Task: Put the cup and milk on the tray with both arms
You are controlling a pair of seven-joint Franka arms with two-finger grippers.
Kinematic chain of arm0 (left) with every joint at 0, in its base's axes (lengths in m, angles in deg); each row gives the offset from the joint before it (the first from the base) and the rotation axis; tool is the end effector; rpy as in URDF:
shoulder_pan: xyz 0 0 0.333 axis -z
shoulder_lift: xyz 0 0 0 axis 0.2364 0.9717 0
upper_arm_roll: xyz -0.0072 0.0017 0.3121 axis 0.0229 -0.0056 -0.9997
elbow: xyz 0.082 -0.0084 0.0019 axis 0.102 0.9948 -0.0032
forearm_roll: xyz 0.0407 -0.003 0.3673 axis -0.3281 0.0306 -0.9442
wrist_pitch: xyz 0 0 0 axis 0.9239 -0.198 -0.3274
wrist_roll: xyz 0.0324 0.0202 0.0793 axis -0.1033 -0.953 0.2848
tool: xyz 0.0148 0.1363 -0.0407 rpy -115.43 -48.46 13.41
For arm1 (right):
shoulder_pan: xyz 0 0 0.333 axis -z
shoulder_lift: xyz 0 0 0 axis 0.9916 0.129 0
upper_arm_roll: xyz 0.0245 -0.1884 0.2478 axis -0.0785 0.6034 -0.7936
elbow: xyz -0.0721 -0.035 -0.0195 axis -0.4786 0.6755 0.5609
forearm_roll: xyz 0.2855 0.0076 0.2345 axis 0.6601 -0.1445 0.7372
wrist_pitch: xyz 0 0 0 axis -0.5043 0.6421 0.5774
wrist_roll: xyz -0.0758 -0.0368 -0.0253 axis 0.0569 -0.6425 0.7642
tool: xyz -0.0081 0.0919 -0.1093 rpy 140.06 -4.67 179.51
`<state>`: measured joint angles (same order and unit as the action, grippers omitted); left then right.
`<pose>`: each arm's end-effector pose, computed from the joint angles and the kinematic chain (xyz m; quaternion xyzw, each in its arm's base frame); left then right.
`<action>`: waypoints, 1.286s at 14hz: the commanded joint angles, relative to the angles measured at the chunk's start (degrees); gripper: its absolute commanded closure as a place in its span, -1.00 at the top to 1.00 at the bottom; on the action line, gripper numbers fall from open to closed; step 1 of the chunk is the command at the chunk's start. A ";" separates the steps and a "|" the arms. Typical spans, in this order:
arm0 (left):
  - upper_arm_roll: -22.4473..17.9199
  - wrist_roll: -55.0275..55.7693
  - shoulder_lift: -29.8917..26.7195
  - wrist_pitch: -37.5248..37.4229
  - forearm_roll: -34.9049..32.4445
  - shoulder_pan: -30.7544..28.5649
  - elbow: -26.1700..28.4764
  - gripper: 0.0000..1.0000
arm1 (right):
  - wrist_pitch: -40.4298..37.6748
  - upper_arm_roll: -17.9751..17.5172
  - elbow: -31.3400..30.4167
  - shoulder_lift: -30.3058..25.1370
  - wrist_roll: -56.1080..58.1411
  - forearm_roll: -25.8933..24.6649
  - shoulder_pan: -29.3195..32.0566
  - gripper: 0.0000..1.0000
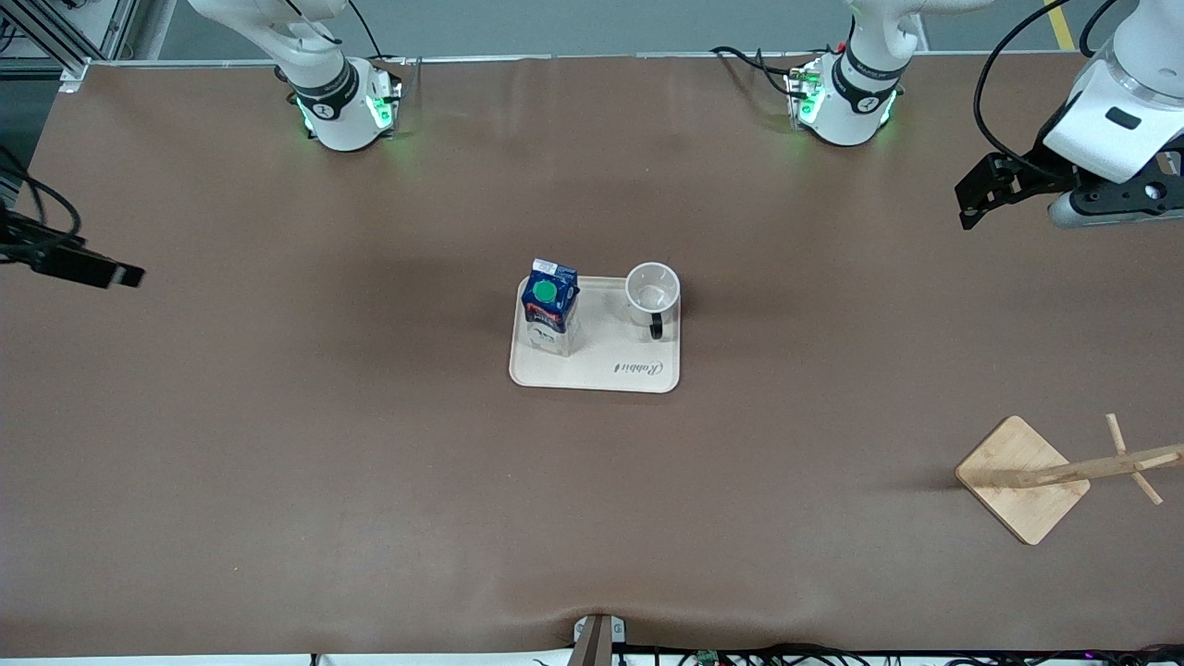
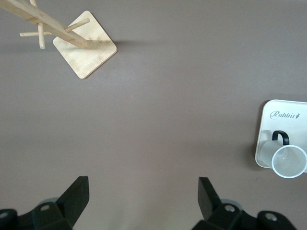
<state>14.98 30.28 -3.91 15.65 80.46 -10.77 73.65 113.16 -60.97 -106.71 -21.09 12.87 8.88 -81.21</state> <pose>0.4971 -0.0817 0.5995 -0.9991 -0.0137 -0.0185 0.0352 0.5612 -0.0309 0.6005 -0.9674 0.2150 0.1158 0.0674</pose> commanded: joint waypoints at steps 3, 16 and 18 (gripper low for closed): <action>-0.13 -2.45 0.25 -2.35 0.72 -0.61 -0.53 1.00 | 1.12 -5.79 -10.11 -8.47 13.25 -6.27 6.88 1.00; -0.48 -4.38 0.34 -3.06 2.30 -2.72 -1.67 1.00 | 13.69 -2.19 -29.65 -23.52 18.48 -9.45 0.03 1.00; -0.48 -4.38 0.78 -3.06 2.30 -2.72 -2.20 1.00 | 13.51 -2.36 -26.65 -22.46 18.48 -9.54 0.03 1.00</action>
<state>14.41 26.90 -3.76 13.35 81.59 -13.01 72.96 126.91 -63.55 -135.70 -43.71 30.60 0.58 -80.64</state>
